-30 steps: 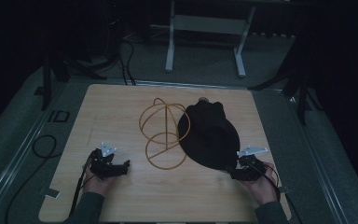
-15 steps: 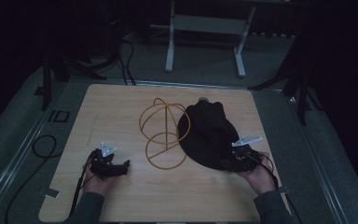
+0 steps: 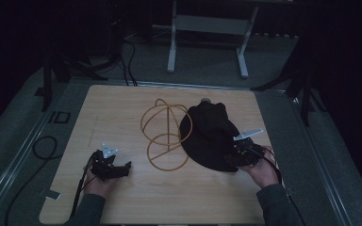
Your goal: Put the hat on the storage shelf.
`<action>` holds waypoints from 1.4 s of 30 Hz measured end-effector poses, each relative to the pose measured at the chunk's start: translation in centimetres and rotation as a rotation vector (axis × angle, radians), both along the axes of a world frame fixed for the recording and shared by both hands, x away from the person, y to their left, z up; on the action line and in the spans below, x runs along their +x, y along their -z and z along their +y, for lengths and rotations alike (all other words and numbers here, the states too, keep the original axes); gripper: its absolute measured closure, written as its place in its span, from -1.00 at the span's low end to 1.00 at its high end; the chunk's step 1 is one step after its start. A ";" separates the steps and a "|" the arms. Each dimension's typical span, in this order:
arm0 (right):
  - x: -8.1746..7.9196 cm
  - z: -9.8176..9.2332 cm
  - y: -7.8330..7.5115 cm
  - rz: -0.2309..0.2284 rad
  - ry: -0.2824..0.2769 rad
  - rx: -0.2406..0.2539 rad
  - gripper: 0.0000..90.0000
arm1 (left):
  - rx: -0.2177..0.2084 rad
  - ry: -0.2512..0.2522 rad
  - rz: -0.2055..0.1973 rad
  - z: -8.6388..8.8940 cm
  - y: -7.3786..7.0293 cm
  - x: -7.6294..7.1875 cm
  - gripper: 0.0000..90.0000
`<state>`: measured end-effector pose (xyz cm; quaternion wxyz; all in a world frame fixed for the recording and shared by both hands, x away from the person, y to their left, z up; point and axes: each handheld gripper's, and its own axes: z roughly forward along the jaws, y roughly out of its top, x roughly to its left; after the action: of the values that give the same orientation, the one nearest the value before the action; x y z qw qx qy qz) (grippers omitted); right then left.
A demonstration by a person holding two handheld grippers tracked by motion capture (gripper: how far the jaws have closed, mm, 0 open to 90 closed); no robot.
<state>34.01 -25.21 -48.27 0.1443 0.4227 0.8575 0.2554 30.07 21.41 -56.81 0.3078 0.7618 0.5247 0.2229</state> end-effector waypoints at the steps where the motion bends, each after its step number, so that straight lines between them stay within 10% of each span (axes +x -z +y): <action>1: 0.1 0.1 -0.1 0.004 0.001 -0.008 -0.19 | 0.000 0.000 0.000 0.0 0.0 0.0 -0.79; 42: 5.2 2.0 -2.4 0.113 -0.023 -0.118 -0.51 | -0.002 -0.002 -0.001 0.0 0.0 0.0 -0.79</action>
<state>39.26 -23.18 -45.90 0.1174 0.4173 0.8826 0.1818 30.07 21.39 -56.82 0.3087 0.7609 0.5254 0.2229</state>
